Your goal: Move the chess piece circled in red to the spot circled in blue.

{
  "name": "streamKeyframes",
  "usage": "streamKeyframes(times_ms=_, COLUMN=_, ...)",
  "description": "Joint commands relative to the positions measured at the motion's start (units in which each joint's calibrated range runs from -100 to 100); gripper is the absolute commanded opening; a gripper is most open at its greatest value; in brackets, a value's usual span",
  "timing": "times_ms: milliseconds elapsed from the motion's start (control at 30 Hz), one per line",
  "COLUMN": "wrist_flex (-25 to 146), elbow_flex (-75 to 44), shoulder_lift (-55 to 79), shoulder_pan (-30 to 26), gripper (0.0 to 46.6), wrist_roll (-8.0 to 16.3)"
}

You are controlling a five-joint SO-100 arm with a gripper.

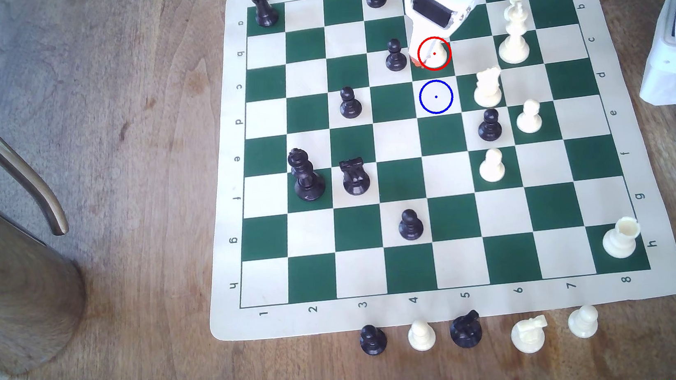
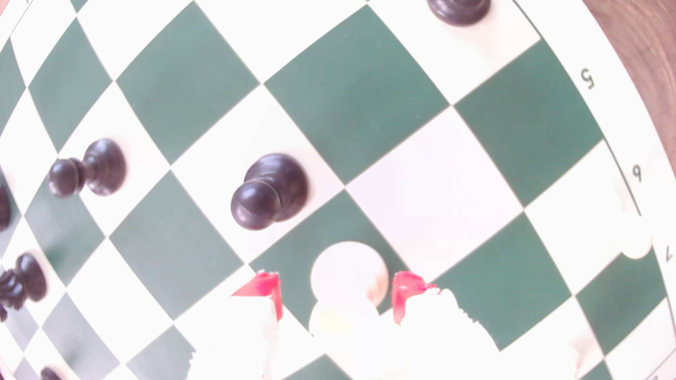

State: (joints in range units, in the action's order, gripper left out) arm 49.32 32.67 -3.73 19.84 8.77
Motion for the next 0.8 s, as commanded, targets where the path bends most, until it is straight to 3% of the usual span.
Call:
streamKeyframes(times_ms=0, wrist_flex=0.2, elbow_flex=-1.0, shoulder_lift=-1.0, shoulder_pan=-0.7, gripper=16.5, wrist_roll=0.0)
streamKeyframes(times_ms=67, wrist_flex=0.2, elbow_flex=-1.4, shoulder_lift=-1.0, shoulder_pan=-0.7, gripper=14.1, wrist_roll=0.0)
streamKeyframes(times_ms=167, wrist_flex=0.6, elbow_flex=-1.5, shoulder_lift=-1.1, shoulder_pan=-0.6, gripper=2.2, wrist_roll=-0.2)
streamKeyframes(times_ms=200, wrist_flex=1.0, elbow_flex=-1.5, shoulder_lift=-1.2, shoulder_pan=-0.6, gripper=0.3, wrist_roll=-0.5)
streamKeyframes(times_ms=467, wrist_flex=1.5, elbow_flex=-1.5, shoulder_lift=-1.1, shoulder_pan=-0.6, gripper=0.2, wrist_roll=-0.8)
streamKeyframes(times_ms=767, wrist_flex=6.0, elbow_flex=-2.9, shoulder_lift=-10.4, shoulder_pan=-0.2, gripper=0.2, wrist_roll=-0.5)
